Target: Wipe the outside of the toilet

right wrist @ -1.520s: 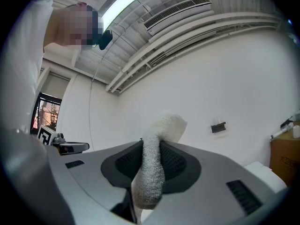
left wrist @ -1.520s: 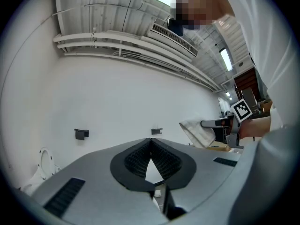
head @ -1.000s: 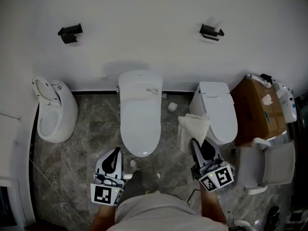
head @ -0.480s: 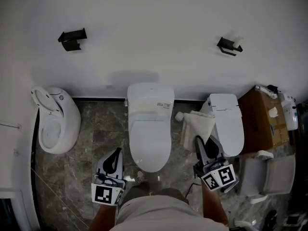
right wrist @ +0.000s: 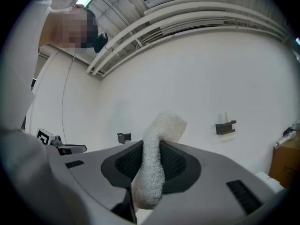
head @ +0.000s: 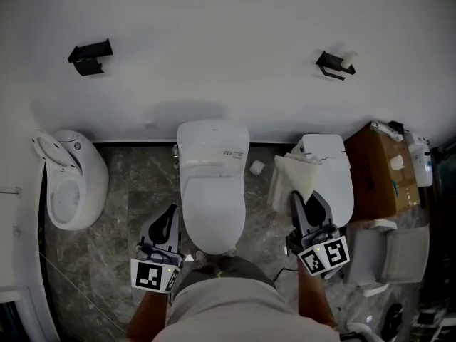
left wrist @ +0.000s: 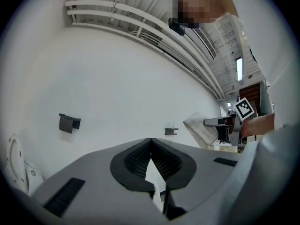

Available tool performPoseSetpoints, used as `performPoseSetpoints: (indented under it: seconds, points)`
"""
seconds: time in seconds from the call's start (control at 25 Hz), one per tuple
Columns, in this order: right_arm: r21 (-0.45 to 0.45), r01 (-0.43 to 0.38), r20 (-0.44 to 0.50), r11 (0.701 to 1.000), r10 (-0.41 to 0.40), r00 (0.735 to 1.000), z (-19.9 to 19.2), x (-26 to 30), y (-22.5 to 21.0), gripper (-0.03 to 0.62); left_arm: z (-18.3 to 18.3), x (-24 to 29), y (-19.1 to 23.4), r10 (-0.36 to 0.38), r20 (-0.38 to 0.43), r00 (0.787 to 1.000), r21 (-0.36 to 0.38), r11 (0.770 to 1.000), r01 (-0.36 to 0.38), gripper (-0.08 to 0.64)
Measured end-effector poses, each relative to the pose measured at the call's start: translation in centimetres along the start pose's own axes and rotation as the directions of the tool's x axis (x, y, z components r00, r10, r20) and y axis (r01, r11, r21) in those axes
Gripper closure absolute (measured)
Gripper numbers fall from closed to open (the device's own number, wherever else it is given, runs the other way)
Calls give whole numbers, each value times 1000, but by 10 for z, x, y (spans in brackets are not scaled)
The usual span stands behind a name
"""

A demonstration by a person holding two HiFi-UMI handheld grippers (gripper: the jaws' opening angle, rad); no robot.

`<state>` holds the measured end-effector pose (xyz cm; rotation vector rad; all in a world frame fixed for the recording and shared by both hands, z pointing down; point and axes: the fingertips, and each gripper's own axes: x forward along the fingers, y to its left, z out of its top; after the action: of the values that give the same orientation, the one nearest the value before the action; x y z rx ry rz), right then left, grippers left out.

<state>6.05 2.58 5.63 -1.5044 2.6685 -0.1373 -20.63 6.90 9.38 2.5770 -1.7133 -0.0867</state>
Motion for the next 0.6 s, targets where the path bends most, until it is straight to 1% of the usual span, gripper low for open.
performPoseSetpoints:
  seconds: [0.2,0.28,0.36,0.48,0.6]
  points:
    - [1,-24,38,1000,24,999,14,6,-23,476,25,21,-21,10,46,999,33,999,-11,542]
    - [3,-38,42,999,38,998,15,11,-31,476,29,28,-27,14,43,999,52,999,-16,542]
    - [10,-57,38,998,57,998,14,17,-38,476,32,34,-27,37,42,998,52,998,-39,543]
    - [37,-82,16,996,81,997,5,27,-48,476,26,41,-25,68,16,998,49,996,-69,542]
    - [88,-116,-10,989,117,993,-14,46,-55,476,4,51,-20,94,-30,995,32,995,-93,543]
